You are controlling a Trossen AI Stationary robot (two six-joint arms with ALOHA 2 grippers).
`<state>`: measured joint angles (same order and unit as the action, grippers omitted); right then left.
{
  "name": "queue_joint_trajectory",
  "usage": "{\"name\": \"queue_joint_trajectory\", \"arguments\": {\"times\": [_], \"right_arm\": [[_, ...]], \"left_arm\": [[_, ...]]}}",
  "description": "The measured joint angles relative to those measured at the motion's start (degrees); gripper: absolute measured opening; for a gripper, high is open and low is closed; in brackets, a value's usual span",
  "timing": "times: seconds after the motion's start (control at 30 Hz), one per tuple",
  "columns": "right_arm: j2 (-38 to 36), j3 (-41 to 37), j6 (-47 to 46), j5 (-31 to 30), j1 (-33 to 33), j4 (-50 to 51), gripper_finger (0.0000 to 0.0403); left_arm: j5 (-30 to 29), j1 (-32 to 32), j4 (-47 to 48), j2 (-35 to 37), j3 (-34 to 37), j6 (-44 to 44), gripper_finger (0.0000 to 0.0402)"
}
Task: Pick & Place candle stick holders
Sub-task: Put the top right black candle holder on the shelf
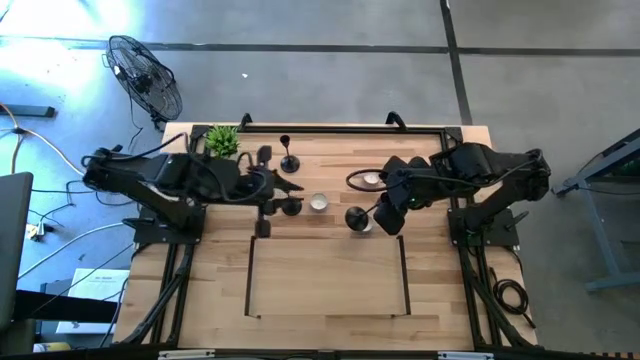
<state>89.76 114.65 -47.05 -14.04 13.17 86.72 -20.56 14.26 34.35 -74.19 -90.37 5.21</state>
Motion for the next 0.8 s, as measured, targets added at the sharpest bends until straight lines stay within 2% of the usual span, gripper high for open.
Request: {"name": "queue_joint_trajectory", "arguments": {"times": [0.2,0.4,0.53,0.8], "right_arm": [[0.0,0.0,3.5,0.0,0.0,0.0,0.0134],[0.0,0.0,7.0,-0.9,0.0,0.0,0.0135],[0.0,0.0,9.5,-1.9,0.0,-1.1,0.0135],[0.0,0.0,12.9,-2.1,0.0,-2.2,0.0135]], "left_arm": [[-0.1,0.0,-1.9,-3.9,-0.1,-0.9,0.0194],[0.7,-0.8,-9.0,-9.1,-0.1,6.3,0.022],[9.0,-4.5,-13.2,-10.4,-0.1,6.2,0.0221],[23.4,-11.3,-18.0,-15.4,-0.1,-1.9,0.0221]]}}
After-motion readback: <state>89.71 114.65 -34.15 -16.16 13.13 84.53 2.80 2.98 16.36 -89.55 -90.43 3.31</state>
